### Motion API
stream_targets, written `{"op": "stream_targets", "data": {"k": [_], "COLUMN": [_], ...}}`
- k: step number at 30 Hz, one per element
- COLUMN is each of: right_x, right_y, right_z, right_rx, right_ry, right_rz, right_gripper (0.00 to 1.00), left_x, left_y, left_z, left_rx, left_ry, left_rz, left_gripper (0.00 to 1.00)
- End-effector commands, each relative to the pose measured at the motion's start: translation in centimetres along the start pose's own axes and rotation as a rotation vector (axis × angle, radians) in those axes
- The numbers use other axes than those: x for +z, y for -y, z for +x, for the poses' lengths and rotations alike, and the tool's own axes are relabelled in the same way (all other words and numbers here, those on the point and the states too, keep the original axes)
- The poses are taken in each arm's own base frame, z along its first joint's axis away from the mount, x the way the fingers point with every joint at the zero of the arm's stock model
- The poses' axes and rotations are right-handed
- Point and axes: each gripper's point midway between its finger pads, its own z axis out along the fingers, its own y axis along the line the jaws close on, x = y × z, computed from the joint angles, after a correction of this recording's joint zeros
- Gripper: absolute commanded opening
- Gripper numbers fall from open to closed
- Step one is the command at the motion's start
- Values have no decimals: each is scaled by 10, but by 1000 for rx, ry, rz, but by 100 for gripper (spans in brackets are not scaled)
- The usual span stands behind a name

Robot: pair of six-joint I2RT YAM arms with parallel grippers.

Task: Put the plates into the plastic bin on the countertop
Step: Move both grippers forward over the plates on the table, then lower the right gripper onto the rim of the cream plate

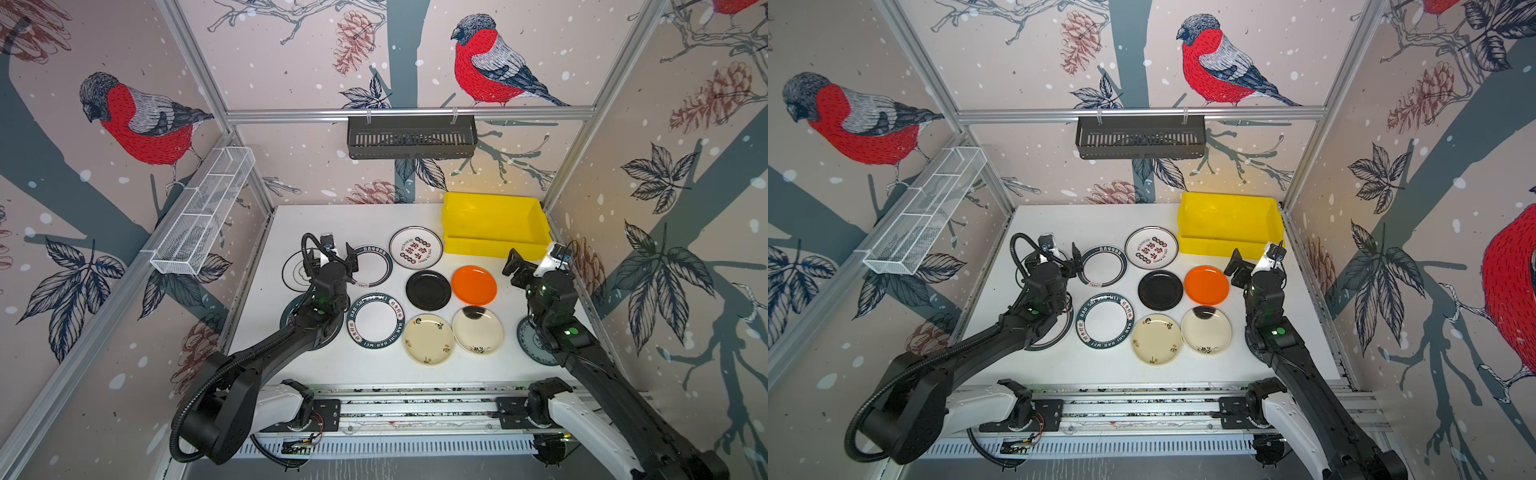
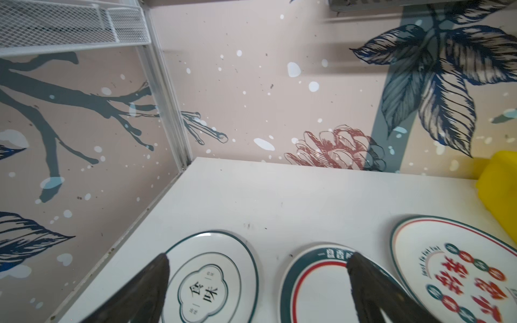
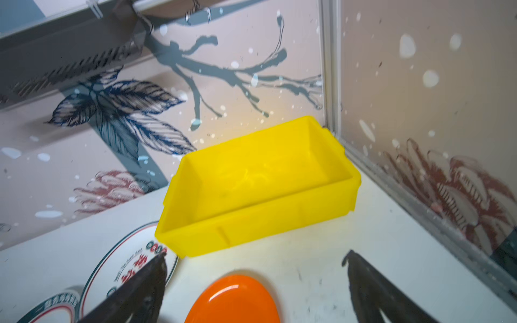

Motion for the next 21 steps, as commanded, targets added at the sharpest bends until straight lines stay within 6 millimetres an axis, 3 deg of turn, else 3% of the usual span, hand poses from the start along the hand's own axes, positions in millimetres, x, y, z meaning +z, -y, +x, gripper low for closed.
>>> {"op": "stream_targets", "data": {"k": [1,8,15,21], "right_x": [-13,-27,-37,-48], "right_y": [0,-6,1,2], "right_z": [58,92,143,162], "right_rx": [37,90,184,263], "right_ry": [-259,-422,-654,-706], "right_rz": [-42,-118,-137,-137], "right_gripper": [100,100,99,99], "left_x": [-16,-41,-64,-68], "left_y": [10,38,54,68], "left_z": [23,44,52,57], "left_rx": [60,20,-1,-53], "left_ry": [-97,-217,-275,-280], "left_rz": [-5,156,274,352], "left_gripper": [98,98,98,98]}}
